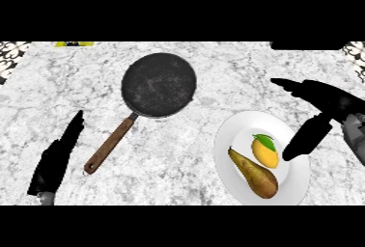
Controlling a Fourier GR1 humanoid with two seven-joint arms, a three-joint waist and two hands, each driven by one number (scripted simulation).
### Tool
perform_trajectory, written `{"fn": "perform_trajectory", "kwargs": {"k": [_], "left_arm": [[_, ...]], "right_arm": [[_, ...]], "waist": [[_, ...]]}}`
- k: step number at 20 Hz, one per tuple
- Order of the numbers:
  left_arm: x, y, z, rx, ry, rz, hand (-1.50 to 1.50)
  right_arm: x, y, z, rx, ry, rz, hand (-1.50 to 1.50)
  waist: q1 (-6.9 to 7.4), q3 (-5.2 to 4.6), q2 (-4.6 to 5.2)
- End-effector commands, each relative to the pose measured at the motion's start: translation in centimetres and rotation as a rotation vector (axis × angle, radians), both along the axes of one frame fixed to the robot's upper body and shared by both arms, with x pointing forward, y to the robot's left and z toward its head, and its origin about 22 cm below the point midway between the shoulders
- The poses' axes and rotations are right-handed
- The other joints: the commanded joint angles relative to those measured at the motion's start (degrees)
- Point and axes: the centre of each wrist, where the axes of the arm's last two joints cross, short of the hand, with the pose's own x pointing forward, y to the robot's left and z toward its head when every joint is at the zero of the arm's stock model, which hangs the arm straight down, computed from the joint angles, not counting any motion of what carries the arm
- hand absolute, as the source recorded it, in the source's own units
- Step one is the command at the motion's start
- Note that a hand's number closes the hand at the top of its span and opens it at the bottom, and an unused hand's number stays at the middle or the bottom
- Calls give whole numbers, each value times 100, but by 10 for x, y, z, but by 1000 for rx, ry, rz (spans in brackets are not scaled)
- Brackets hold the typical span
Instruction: Pick the lemon from the plate and place it in the pan
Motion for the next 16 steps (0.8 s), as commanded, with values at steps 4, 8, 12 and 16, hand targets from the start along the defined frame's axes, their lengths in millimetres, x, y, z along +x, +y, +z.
{"fn": "perform_trajectory", "kwargs": {"k": [4,8,12,16], "left_arm": [[-8,-2,-1,7,2,-4,0],[3,-1,-8,21,3,16,0],[6,-4,3,2,-9,2,0],[-7,-3,-3,-5,-15,6,0]], "right_arm": [[10,26,-9,-199,155,73,-150],[11,49,-14,-216,192,86,-150],[12,44,-24,-212,213,100,-150],[16,53,-41,-249,228,105,-150]], "waist": [[34,-1,-4],[-30,-3,2],[-47,2,-5],[-6,1,-1]]}}
